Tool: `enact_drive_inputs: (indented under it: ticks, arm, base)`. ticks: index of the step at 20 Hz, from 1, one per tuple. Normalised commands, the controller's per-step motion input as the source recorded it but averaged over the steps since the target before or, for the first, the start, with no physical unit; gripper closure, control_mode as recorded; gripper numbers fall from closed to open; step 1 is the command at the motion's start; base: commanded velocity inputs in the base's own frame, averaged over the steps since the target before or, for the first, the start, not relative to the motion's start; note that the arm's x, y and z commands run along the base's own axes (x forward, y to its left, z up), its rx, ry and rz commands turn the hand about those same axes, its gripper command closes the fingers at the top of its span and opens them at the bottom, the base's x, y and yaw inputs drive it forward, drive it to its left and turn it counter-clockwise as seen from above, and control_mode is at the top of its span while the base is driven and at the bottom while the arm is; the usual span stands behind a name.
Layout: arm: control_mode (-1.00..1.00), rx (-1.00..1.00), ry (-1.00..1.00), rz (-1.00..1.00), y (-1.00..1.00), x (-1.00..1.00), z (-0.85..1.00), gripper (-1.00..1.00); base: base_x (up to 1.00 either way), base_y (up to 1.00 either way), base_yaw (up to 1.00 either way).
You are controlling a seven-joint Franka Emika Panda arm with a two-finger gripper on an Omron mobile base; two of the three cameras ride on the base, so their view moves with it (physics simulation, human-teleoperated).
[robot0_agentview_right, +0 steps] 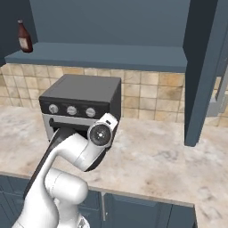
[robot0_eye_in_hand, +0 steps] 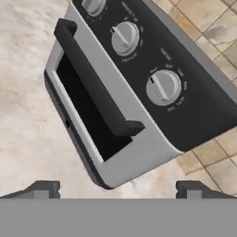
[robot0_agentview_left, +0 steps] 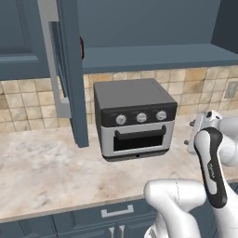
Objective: Collect the paprika, ketchup, and shaker from the cabinet and place them next to the stove.
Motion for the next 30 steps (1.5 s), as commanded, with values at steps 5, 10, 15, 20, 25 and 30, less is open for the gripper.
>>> enact_drive_inputs:
  ticks: [5,10,15,20,25,30]
  arm:
    - [-1.0,0.0,0.0,0.13,0.69,0.05,0.3,-1.0]
    - [-1.0,0.01,0.0,0.11,0.37,0.0,0.61,-1.0]
    - [-1.0,0.02,0.0,0.05,0.34,0.04,0.8,-1.0]
    - [-1.0,0.02,0.03,0.01,0.32,0.12,0.89,-1.0]
    - [-1.0,0.04,0.05,0.0,0.29,0.11,0.8,-1.0]
    - [-1.0,0.11,0.01,0.0,0.4,0.0,0.41,-1.0]
  base:
    - [0.0,0.0,0.0]
    - [0.0,0.0,0.0]
    - [0.0,0.0,0.0]
    - [0.0,0.0,0.0]
    - [0.0,0.0,0.0]
    - [0.0,0.0,0.0]
